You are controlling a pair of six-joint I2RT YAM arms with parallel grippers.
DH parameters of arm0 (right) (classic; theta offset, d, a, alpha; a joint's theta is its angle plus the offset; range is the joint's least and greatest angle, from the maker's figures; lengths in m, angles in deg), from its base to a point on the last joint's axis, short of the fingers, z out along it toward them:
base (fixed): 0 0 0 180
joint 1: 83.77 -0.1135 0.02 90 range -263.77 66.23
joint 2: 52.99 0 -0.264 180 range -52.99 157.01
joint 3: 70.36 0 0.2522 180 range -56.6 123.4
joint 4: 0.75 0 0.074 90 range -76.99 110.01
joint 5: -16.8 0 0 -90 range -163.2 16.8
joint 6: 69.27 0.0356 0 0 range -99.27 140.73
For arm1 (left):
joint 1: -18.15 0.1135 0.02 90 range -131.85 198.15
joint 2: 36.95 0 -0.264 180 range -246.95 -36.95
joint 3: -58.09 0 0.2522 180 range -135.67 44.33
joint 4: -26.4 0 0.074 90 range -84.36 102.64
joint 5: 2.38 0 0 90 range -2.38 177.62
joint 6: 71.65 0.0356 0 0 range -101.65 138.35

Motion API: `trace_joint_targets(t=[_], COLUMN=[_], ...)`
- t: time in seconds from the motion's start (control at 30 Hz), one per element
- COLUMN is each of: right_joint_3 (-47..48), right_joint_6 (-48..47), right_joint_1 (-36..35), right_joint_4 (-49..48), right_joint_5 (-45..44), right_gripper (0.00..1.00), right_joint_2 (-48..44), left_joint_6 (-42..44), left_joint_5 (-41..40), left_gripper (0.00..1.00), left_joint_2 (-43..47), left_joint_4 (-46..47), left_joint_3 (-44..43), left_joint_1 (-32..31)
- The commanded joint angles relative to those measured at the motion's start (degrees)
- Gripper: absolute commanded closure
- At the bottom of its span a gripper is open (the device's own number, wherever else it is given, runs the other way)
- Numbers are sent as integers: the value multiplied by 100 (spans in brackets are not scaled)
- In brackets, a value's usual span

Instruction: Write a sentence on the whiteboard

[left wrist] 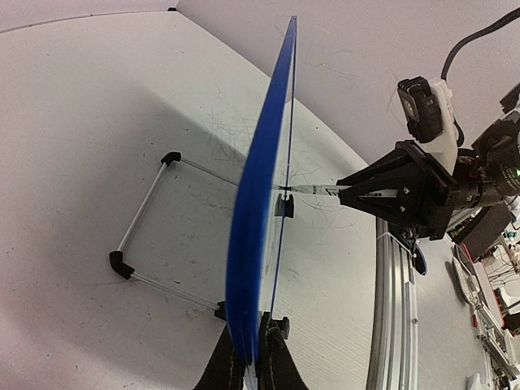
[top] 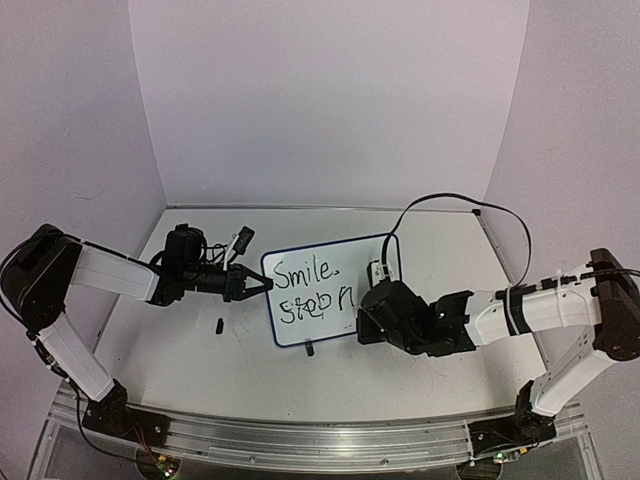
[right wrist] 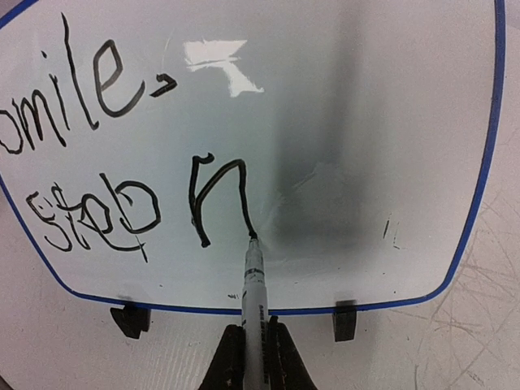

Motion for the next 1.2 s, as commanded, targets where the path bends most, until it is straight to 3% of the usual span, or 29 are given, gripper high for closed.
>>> trace_joint_targets(t=[0.0,0.3,0.53,1.17], right_joint_3=[-43,60,-406,-362], right_joint_6=[169,-162,-208,-255], right_joint_1=[-13,-53,-116,-32], right_joint_4=[166,-41,-250,-508], right_joint_5=[-44,-133,-389,-274], right_gripper=[100,100,100,100], right_joint_2=[52,-146,-868,-552], left_joint_6=[333,327,347,342], left_joint_5=[-603,-623,-646,-615], left_gripper=[100,100,100,100], left_joint_2=[-126,-114,-91,-119], left_joint_4=[-345,-354,-363,-363], left_joint_3=[-31,-22,-24,-47], left_joint_1=[-3,-3,-3,-3])
